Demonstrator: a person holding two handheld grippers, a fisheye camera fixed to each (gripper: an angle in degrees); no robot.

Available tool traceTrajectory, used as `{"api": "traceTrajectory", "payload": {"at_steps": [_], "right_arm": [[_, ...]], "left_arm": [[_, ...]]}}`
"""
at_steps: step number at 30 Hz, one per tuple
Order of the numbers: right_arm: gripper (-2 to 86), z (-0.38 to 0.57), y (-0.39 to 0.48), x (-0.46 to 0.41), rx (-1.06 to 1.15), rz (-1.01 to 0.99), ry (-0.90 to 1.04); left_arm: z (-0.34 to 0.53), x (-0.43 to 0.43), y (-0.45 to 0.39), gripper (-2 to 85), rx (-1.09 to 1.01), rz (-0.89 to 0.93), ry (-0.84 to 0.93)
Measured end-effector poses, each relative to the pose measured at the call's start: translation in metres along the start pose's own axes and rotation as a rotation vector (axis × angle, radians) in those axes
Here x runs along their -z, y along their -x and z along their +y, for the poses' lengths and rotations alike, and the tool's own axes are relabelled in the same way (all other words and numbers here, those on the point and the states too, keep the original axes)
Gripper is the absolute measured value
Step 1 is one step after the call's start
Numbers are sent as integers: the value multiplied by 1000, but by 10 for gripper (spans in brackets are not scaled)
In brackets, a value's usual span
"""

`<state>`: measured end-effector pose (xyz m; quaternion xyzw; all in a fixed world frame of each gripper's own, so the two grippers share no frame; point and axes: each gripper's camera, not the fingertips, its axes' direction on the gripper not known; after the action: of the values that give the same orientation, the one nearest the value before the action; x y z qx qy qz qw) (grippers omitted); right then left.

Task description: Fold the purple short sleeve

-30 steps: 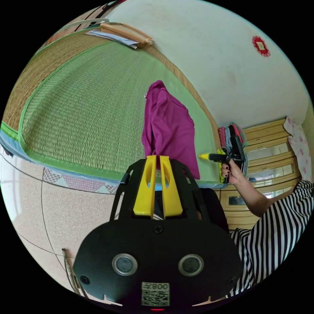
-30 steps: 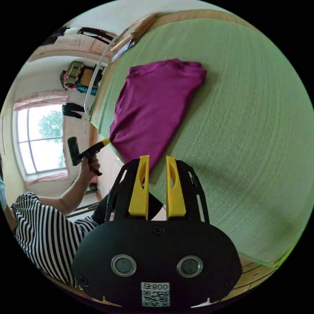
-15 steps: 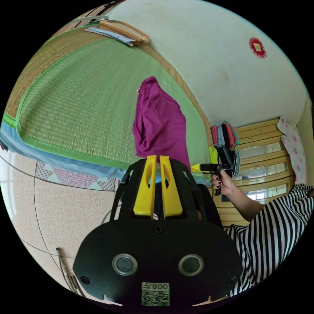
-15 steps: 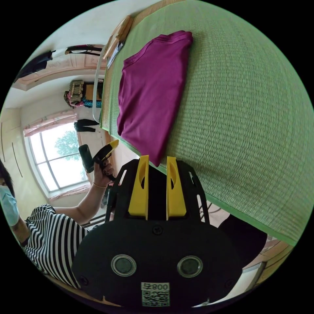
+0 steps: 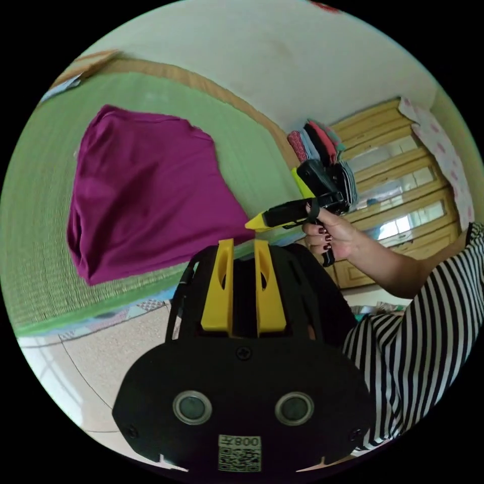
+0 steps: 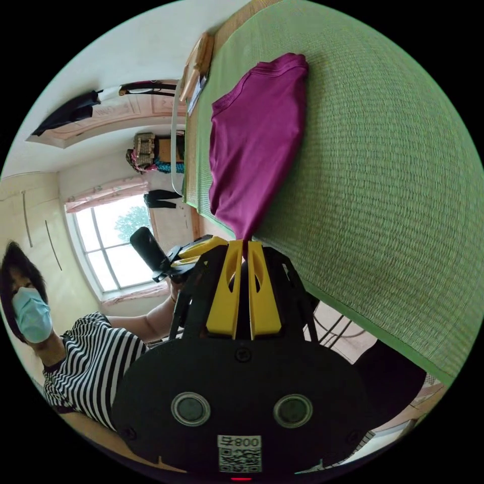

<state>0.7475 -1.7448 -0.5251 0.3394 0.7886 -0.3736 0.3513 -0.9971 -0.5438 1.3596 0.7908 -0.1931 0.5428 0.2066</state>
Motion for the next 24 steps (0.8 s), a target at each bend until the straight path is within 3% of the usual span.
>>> {"api": "traceTrajectory", "payload": {"at_steps": [8,24], "right_arm": [[22,6,1,6,8,-23,18],[77,22,-23,5,-57,-175,-19]], "left_arm": [[-18,-31,-63,34,-224,-288,105],[-19,-20,-76,12,-250,-322,90]]}}
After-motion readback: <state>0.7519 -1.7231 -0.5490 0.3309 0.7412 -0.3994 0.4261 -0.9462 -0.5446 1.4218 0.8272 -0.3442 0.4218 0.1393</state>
